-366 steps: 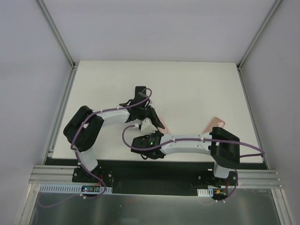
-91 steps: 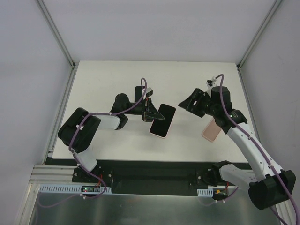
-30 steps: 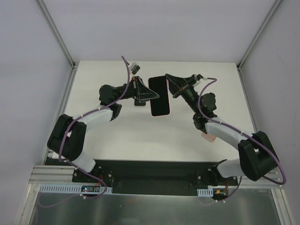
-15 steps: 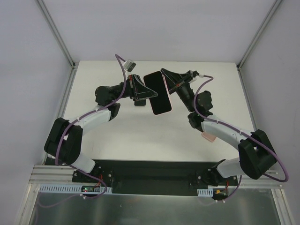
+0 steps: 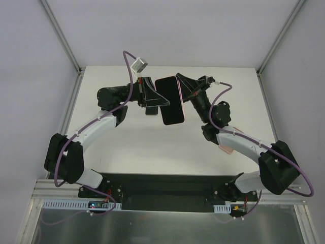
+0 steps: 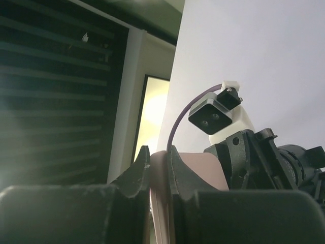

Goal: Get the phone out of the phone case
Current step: Remove the phone case from the phone.

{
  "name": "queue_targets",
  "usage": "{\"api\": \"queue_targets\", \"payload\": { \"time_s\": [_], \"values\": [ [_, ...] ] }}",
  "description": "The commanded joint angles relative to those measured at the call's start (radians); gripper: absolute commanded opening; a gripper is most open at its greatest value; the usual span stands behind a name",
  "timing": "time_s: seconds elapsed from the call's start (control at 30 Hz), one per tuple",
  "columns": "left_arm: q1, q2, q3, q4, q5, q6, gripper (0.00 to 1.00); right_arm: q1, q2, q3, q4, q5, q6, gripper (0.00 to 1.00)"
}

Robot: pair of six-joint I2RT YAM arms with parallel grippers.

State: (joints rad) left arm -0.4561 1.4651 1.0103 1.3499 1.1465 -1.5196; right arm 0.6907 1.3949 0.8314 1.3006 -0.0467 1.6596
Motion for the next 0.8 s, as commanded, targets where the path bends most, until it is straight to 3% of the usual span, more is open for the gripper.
{"api": "queue_targets", "payload": {
  "time_s": [0.0,0.13,0.4,0.5,0.53,0.6,0.63,0.77],
  "values": [
    [-0.038,-0.092,0.08,0.03,0.162,0.091,0.0,0.059,0.012,0.006,0.23,-0.094,0.028,0.01],
    [-0.038,-0.149,0.111,-0.095,0.17,0.189,0.0,0.058,0.026,-0.023,0.224,-0.094,0.014,0.01],
    [-0.038,-0.206,0.105,-0.129,0.171,0.203,0.0,0.056,0.036,-0.064,0.126,-0.143,-0.088,0.01],
    [-0.038,-0.213,0.105,-0.147,0.167,0.205,0.0,0.056,-0.045,-0.046,-0.169,-0.211,-0.226,0.01],
    [-0.036,-0.212,0.106,-0.159,0.167,0.205,0.0,0.058,-0.11,-0.029,-0.416,-0.219,-0.364,0.01],
    [-0.032,-0.215,0.106,-0.179,0.16,0.213,0.0,0.058,-0.177,0.007,-0.684,-0.188,-0.49,0.01],
    [-0.027,-0.215,0.106,-0.179,0.156,0.214,0.0,0.059,-0.222,0.053,-0.912,-0.17,-0.591,0.01],
    [-0.019,-0.204,0.108,-0.146,0.139,0.197,0.0,0.052,-0.272,0.133,-1.207,-0.096,-0.763,0.01]
  ]
}}
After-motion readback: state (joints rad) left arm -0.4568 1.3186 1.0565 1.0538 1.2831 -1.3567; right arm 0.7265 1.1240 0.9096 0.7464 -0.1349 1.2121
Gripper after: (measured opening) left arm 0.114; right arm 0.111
